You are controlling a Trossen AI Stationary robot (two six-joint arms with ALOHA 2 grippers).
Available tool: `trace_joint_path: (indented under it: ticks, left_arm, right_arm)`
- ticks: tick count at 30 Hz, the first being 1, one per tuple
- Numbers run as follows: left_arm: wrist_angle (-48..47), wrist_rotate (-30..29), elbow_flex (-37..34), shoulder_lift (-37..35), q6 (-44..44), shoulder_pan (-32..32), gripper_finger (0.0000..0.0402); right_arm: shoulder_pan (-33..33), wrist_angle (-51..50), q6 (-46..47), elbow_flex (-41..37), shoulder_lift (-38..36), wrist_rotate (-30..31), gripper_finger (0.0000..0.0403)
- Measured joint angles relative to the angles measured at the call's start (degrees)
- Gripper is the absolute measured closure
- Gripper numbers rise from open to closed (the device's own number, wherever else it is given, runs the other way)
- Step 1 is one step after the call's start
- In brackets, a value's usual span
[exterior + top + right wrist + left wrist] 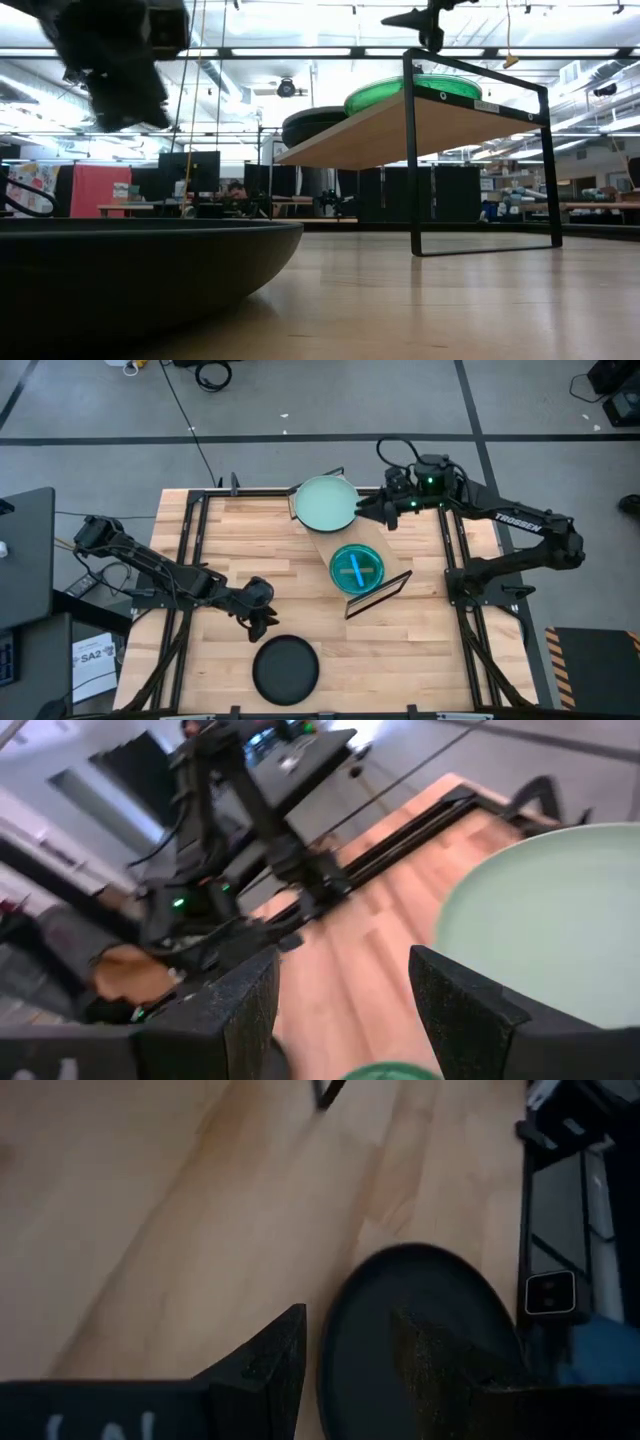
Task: Place and stack plates onto a shelf
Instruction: Stack the black plate on the top of the light gray plate on the shelf
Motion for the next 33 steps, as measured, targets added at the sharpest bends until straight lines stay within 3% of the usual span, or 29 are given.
trace_joint_path:
  ticks: [8, 15, 22, 33]
  left_arm:
    - [-5.2, 0.02, 0.0, 0.0, -17.5, -5.92, 0.0251]
    - [-5.55, -1.47, 0.0, 0.63, -27.63, -12.8, 0.0251]
    - [-4.76, -3.28, 0.02, 5.03, -36.82, -17.86, 0.0251]
    - [-3.45, -3.06, 0.0, 14.16, -46.13, -20.91, 0.0251]
  right_arm:
    - [7.62, 0.02, -0.12, 0.0, 0.03, 0.42, 0.0173]
    - [14.52, 0.02, -3.4, 0.0, 0.03, 6.45, 0.0173]
    - [20.83, -0.15, -5.64, 0.0, 0.05, 12.66, 0.0173]
    - [26.29, -0.24, -6.05, 0.0, 0.05, 14.38, 0.0173]
